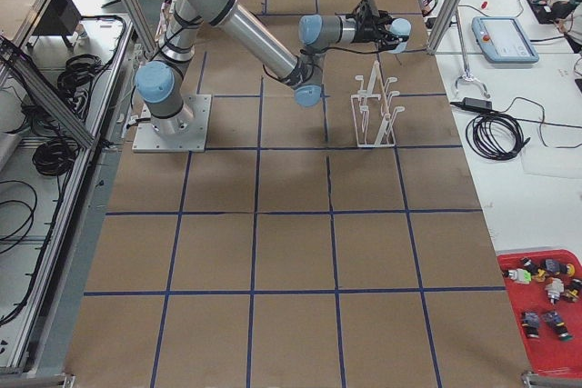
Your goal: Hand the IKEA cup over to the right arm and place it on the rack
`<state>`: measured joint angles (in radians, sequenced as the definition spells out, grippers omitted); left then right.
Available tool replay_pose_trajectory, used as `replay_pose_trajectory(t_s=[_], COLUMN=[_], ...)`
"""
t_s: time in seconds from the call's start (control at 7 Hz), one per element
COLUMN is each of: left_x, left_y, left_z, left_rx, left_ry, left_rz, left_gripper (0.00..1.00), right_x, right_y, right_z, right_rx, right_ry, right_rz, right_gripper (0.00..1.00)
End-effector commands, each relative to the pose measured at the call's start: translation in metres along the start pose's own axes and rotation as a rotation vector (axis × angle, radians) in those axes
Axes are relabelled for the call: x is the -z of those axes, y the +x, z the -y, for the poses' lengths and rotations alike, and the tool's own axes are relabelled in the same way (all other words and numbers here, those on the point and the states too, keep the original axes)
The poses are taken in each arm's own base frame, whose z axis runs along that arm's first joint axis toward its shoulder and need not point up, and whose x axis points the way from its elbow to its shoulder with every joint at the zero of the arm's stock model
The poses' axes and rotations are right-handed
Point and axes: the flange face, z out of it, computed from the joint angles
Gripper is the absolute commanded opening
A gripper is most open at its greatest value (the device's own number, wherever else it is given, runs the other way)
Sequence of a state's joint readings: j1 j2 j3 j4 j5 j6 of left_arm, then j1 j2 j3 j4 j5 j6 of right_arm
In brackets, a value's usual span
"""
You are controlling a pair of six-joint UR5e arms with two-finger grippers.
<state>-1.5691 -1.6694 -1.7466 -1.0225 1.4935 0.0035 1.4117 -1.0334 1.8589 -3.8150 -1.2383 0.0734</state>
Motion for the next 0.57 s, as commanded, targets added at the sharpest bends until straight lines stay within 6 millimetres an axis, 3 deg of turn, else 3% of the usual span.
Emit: replay_pose_trajectory(t_s=[0.0, 0.29, 0.43], left_x=[0.056, 0.085, 0.09], left_y=[-0.006, -0.007, -0.007], left_z=[-0.019, -0.015, -0.015], left_rx=[0.012, 0.014, 0.014], left_ry=[-0.167, -0.228, -0.233], left_rz=[0.082, 0.099, 0.099], left_gripper=[0.99, 0.99, 0.99], right_x=[-0.006, -0.008, -0.007], right_y=[0.038, 0.046, 0.046], right_z=[-0.019, -0.03, -0.035], right_rx=[0.022, 0.01, 0.007], right_ry=[0.003, -0.019, -0.027], right_rz=[-0.047, -0.059, -0.058], right_gripper=[0.21, 0.21, 0.22])
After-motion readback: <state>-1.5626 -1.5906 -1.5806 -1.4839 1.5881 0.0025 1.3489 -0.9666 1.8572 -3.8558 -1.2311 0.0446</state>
